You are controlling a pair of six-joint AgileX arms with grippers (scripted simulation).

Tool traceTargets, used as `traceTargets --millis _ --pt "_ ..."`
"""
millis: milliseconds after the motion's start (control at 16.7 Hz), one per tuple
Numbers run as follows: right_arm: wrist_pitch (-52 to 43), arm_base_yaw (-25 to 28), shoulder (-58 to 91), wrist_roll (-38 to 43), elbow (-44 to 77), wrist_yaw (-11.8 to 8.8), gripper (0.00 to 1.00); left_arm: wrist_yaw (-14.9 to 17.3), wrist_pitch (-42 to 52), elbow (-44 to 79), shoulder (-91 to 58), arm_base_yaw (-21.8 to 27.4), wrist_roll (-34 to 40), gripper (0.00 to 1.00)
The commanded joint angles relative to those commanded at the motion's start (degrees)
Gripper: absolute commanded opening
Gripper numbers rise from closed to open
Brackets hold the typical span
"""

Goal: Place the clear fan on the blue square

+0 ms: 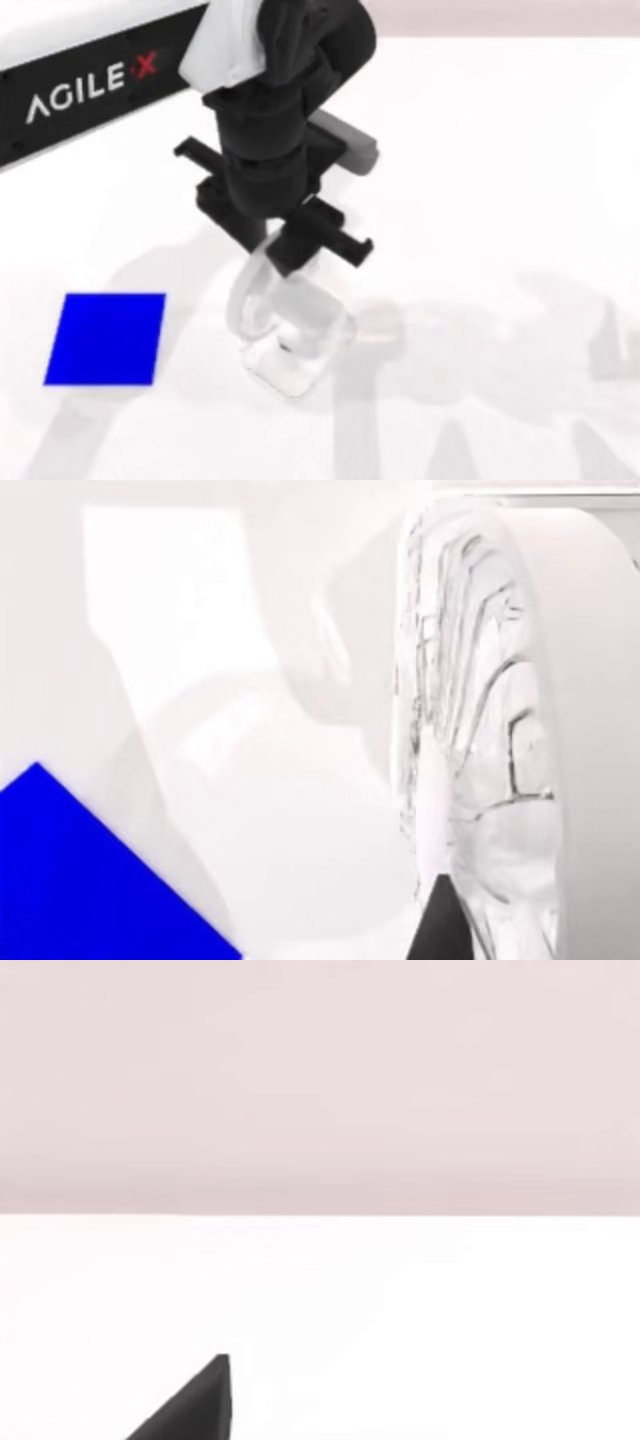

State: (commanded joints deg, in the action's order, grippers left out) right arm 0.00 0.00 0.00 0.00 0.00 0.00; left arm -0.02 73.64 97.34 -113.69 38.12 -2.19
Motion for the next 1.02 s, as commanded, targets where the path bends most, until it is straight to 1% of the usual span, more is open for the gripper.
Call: traceTargets --millis 480,600,840,1020 --pt "0.0 0.0 0.0 0.0 0.0 0.0 1.00 0.1 0.2 0.3 0.4 0.1 0.0 0.00" --pt "0.0 0.0 0.0 0.0 0.0 0.0 1.00 0.1 2.4 2.5 0.1 -0.1 0.0 0.00" --pt "0.0 0.0 0.0 0.0 0.0 0.0 1.00 0.1 9.8 10.6 -0.4 -0.8 0.1 0.00" --pt "0.0 0.0 0.0 0.0 0.0 0.0 1.00 0.1 11.7 12.5 -0.4 -1.0 0.1 0.00"
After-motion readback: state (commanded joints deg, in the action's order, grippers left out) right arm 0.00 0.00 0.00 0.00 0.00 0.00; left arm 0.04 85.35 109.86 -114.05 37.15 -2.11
